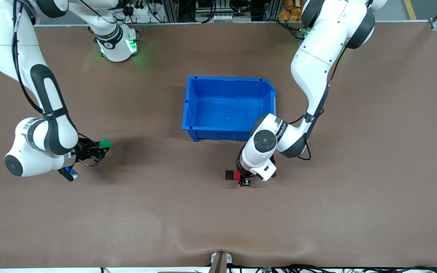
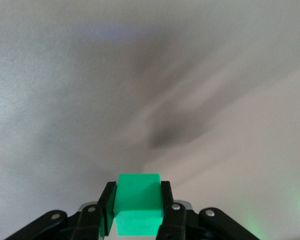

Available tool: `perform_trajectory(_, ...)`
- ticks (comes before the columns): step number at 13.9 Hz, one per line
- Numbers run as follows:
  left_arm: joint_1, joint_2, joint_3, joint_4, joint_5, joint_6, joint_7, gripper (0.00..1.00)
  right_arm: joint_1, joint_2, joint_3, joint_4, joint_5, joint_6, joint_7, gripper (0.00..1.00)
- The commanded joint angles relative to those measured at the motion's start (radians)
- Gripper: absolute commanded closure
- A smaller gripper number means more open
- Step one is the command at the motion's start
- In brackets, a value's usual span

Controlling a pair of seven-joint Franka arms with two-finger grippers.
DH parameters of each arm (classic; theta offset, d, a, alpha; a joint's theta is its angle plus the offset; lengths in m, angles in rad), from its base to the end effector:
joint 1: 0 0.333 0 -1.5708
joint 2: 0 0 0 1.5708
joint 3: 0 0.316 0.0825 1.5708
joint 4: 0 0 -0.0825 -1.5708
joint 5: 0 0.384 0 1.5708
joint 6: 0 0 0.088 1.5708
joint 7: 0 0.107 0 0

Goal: Attach green and red cubes to black cube
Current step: 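Release the red cube against the black cube and raise the left gripper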

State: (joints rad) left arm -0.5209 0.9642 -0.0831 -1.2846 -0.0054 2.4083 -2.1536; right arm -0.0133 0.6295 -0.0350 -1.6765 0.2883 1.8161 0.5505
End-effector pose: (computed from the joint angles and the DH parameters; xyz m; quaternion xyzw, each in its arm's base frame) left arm 0.6362 -0.4188 0.1787 0.6960 0.7127 -0.0184 0.0861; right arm 0.6228 -0.0050 0.2099 -0.8991 0.3475 0.2609 0.0529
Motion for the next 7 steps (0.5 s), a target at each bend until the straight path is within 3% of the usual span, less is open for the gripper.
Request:
perform_trajectory(1, -0.016, 0.001, 0.019, 0.018, 0.033, 0.006, 0.041, 0.00, 0.012, -0.014, 0.027, 0.014, 0.015, -0.015, 0.142, 1.00)
perform_trajectory(4, -0.005, -0.051, 0.020, 0.013, 0.044, -0.017, 0.044, 0.00, 0.013, -0.011, 0.069, 0.041, 0.018, -0.008, 0.273, 1.00)
perform_trajectory(7, 0.019, -0.122, 0.016, 0.007, 0.068, -0.107, 0.134, 0.00, 0.047, -0.002, 0.096, 0.078, 0.096, 0.018, 0.426, 1.00)
